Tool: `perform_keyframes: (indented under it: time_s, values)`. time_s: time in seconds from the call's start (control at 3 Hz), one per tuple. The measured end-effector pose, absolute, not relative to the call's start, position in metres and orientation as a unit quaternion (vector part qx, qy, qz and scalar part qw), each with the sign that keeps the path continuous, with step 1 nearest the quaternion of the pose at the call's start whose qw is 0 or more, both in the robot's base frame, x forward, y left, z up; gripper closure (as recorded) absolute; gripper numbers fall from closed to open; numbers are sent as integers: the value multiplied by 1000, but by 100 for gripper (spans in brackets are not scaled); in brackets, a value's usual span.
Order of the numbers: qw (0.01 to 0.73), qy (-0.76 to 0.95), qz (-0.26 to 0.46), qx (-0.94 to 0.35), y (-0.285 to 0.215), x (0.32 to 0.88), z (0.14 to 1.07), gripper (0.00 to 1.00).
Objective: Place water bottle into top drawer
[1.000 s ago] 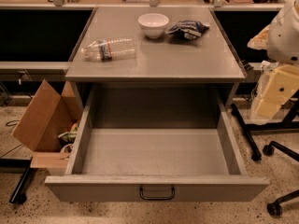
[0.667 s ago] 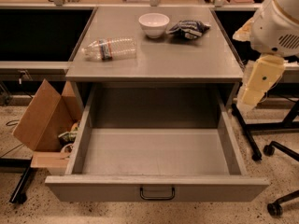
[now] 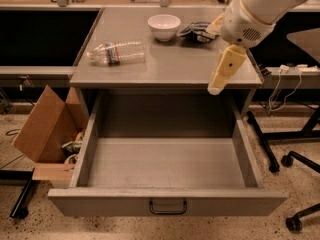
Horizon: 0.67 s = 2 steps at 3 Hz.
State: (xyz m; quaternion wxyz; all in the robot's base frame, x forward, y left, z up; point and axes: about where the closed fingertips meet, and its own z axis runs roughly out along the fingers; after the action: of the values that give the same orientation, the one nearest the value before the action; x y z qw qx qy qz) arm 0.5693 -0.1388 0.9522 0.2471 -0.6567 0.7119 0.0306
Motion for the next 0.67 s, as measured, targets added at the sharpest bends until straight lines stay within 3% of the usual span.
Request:
perform_keyframes:
  time_s: [0.67]
  values:
    - [259, 708, 33, -656, -134, 583, 948, 0]
